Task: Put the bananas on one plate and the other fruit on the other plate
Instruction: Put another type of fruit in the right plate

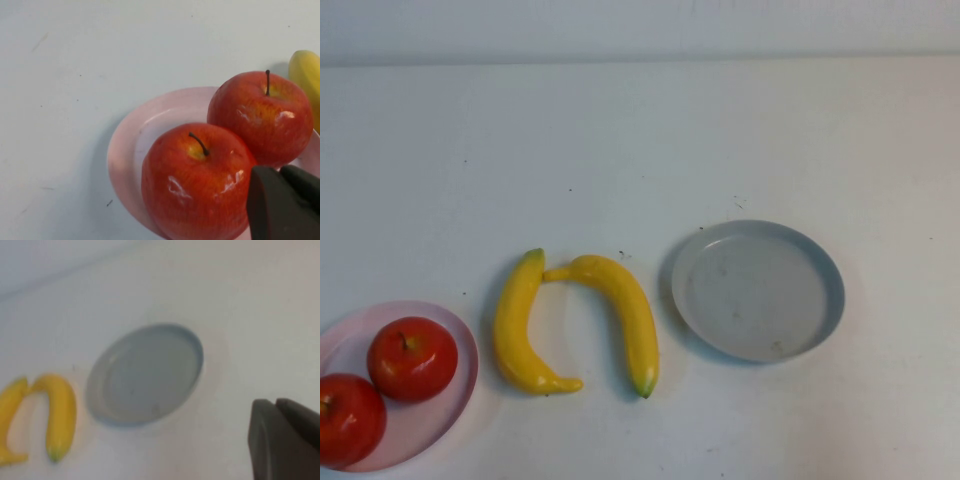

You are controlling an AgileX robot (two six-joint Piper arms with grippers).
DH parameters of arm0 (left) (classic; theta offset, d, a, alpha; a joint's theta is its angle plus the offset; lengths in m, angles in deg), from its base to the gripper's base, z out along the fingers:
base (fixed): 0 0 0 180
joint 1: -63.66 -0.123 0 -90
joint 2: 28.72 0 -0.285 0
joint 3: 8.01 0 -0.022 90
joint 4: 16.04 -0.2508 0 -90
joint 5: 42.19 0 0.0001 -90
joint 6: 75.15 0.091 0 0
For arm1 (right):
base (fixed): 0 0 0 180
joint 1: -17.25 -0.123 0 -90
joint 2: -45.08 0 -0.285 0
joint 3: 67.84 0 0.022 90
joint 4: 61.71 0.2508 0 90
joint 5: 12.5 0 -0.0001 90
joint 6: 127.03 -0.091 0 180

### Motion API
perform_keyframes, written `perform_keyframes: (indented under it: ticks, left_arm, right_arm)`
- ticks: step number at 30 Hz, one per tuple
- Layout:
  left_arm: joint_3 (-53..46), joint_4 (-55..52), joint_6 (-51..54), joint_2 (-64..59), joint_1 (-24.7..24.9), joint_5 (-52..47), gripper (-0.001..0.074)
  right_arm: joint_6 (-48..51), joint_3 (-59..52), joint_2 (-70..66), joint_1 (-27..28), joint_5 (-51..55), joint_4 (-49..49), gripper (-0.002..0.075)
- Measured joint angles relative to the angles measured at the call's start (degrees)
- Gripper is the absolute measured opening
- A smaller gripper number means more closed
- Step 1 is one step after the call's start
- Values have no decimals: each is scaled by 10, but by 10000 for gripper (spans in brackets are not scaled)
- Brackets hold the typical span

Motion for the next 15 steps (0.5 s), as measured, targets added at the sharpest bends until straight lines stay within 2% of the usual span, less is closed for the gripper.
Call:
perform_keyframes:
  ticks: [3,7,15]
  left_arm:
    - [0,0,0,0,0,0,4]
    - [0,0,0,0,0,0,4]
    - [0,0,0,0,0,0,4]
  right_arm:
    - [40,69,-74,0,122,1,-15]
    - [98,131,-175,0,212,1,-15]
    - [142,188,-335,-1,239,20,-15]
